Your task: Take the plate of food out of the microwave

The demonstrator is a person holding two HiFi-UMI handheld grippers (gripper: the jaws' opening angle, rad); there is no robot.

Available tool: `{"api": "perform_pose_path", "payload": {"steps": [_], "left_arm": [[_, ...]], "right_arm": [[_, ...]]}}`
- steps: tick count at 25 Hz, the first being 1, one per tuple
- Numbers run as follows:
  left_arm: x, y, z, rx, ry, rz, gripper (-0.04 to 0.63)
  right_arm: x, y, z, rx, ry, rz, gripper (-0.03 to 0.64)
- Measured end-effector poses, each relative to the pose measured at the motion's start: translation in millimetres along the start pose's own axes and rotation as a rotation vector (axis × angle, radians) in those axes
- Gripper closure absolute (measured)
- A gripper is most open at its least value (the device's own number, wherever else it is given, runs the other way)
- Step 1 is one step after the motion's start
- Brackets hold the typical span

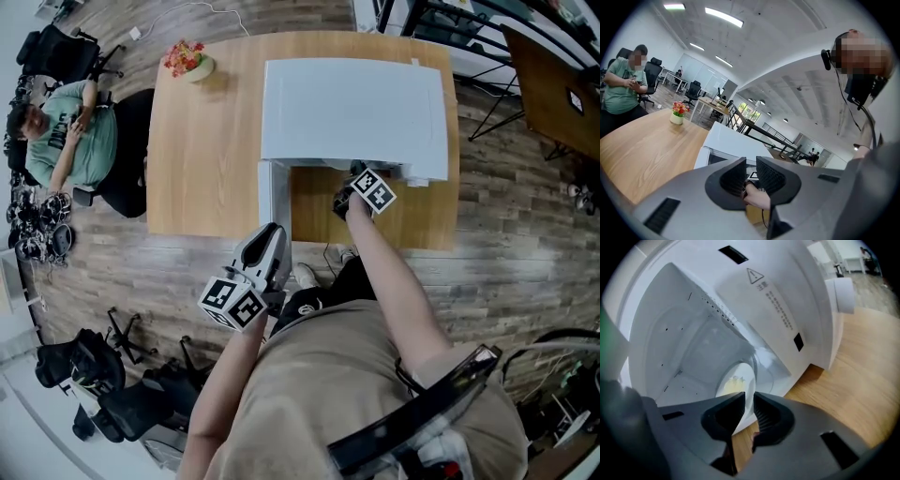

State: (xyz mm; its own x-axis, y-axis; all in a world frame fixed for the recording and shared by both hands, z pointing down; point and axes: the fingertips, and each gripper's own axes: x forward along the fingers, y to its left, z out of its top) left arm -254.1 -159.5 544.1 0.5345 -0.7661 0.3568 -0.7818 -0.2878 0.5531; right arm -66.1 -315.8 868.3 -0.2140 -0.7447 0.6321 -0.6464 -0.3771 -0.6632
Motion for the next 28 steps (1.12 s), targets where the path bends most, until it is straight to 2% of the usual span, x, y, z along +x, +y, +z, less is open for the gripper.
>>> {"api": "perform_pose_path", "payload": {"steps": [6,16,22,28], "left_arm": [[-2,-5,-7,0.004,0.01,-0.01,0.548],[-13,-10,-8,0.009,-0.001,-0.023,0.548],[-17,-18,-4,0.019,-0.008,-0.038,0.549],[-21,-23,-5,0.024,-0.012,-0.048,0.548]], "right_arm": [[-10,-6,1,0.147,-0.008,0.059,0.581],[-31,5,5,0.302,-0.017,0.178,0.603],[-50,-5,6,0.349,-0.015,0.187,0.603],[-69,-4,9,0.352,-0.006,0.23,0.603]]}}
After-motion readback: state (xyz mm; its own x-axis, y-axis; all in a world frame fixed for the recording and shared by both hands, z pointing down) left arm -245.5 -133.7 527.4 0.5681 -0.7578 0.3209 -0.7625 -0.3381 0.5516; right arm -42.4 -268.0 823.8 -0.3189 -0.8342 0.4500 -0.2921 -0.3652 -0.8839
